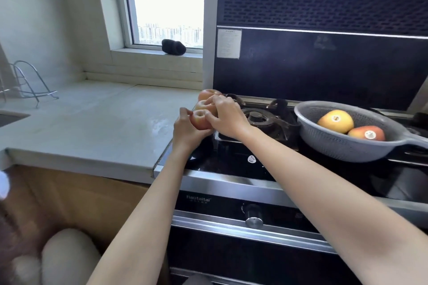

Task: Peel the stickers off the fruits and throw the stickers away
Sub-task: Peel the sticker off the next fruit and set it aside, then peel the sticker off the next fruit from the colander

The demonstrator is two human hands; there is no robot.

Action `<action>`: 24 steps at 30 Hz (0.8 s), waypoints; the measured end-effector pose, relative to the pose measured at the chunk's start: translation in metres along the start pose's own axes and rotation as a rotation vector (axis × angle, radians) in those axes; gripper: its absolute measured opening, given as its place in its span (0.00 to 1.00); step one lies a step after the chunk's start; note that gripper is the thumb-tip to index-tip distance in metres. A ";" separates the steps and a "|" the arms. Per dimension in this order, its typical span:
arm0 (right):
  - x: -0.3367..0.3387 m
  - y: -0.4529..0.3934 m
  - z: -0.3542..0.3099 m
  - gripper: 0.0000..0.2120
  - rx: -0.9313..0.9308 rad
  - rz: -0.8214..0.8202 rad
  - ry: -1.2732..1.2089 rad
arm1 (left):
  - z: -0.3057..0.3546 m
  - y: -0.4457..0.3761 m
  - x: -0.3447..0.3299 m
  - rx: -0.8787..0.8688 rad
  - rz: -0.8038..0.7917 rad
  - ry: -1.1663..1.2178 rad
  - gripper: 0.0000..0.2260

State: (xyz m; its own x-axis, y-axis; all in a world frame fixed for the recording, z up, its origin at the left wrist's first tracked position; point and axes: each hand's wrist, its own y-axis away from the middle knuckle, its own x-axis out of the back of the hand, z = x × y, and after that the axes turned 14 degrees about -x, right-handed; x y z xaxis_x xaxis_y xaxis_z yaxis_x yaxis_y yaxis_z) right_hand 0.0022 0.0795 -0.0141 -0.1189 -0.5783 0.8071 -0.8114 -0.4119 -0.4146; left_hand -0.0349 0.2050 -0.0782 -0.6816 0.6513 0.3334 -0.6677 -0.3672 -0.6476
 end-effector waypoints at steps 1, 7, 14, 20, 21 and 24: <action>0.001 0.002 0.001 0.16 -0.001 0.044 -0.022 | 0.000 0.001 -0.001 0.004 -0.003 0.005 0.30; 0.012 0.012 0.016 0.08 -0.077 0.148 -0.196 | 0.000 0.005 -0.002 0.008 -0.032 -0.055 0.31; 0.023 0.031 0.046 0.05 -0.201 0.170 -0.118 | 0.006 0.007 -0.002 0.052 -0.092 -0.067 0.36; 0.041 0.044 0.062 0.05 -0.270 0.194 -0.130 | 0.025 0.006 -0.007 -0.019 0.059 -0.149 0.21; 0.045 0.045 0.064 0.05 -0.277 0.202 -0.139 | 0.031 0.005 -0.009 -0.047 0.088 -0.140 0.18; 0.058 0.050 0.071 0.06 -0.292 0.238 -0.166 | 0.055 0.004 -0.020 -0.178 0.176 -0.120 0.09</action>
State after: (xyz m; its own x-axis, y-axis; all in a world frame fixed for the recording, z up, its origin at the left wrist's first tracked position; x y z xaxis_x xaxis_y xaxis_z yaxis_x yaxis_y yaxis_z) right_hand -0.0047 -0.0248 -0.0179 -0.2488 -0.7486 0.6146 -0.9036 -0.0491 -0.4256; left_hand -0.0408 0.1542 -0.0496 -0.8201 0.5006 0.2773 -0.4801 -0.3381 -0.8094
